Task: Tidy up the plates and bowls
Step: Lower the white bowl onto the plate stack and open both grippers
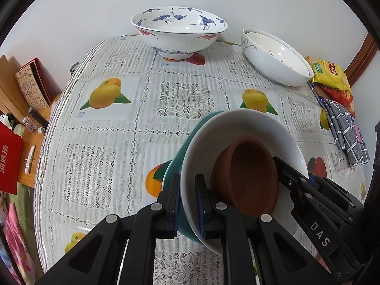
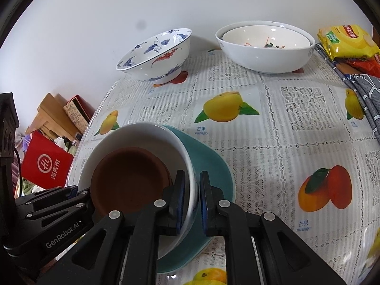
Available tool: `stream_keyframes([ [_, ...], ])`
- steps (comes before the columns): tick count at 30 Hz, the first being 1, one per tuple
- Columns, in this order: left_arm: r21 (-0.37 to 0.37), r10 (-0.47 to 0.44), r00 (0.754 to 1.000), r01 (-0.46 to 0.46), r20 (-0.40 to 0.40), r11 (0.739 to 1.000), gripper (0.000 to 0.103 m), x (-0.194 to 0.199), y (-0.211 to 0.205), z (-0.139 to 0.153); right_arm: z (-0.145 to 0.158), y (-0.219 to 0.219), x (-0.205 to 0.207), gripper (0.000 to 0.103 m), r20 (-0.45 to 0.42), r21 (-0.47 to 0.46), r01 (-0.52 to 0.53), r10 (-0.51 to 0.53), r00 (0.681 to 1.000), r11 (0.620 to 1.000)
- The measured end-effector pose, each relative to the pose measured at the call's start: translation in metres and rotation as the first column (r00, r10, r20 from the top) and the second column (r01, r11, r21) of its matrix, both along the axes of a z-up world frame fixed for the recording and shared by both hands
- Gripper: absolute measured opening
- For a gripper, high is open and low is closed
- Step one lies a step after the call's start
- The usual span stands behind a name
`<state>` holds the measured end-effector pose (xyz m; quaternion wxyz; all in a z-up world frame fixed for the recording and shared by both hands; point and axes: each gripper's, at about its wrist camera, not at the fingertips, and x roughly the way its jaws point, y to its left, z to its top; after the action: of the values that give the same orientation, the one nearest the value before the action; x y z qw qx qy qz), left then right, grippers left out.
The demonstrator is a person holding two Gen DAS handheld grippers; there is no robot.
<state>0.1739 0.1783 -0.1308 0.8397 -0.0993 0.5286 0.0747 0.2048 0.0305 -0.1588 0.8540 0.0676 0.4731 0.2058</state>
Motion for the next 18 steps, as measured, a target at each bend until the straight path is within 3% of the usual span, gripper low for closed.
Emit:
stream_keyframes([
  [18,0.010,-0.014,1.000,0.015,-0.025,1.000,0.019,-0.0035,-0.0020,-0.0007,0.0014,-0.0050,-0.0009,0.023,-0.018,-0.016,-0.011,0.011,1.000,1.000],
])
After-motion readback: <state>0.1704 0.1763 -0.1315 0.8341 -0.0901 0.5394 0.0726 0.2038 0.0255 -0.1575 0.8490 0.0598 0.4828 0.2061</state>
